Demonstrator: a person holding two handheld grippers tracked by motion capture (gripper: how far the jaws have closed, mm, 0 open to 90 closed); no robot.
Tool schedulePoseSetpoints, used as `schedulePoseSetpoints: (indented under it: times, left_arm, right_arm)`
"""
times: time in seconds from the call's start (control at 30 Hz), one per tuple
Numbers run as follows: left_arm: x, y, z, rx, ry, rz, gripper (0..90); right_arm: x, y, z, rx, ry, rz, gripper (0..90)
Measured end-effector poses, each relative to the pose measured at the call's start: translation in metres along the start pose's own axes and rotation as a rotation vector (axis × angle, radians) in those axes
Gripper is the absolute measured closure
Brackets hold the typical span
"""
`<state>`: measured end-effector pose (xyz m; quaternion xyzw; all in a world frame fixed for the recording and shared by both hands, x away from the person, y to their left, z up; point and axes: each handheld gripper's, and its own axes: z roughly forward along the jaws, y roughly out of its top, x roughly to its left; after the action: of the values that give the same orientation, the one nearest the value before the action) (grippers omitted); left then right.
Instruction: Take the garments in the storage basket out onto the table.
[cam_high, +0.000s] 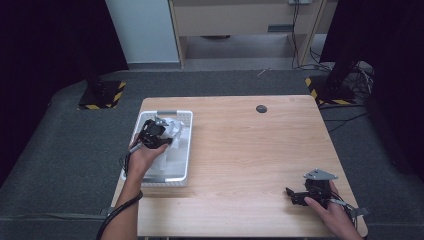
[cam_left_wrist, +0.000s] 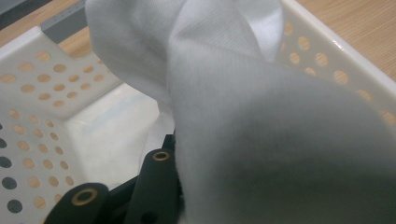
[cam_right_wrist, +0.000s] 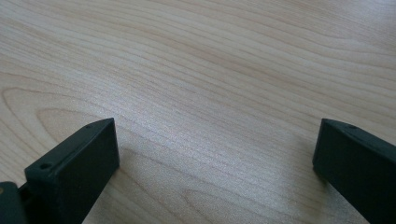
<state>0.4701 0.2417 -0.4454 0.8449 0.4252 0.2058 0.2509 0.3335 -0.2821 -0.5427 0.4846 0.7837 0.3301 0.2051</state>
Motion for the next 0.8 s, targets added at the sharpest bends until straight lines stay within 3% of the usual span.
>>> schedulePoseSetpoints:
  times: [0.37,0.8]
  left_arm:
    - [-0.003,0.014,-0.017,-0.038,-0.003,0.02,69.4]
    - [-0.01,0.024,-0.029,-0.045,-0.01,0.05,69.4]
  right_arm:
    - [0.0,0.0,0.0,-0.001,0.001,-0.002,0.4]
    - [0.0,0.0,0.0,-0.001,0.002,-0.003,0.4]
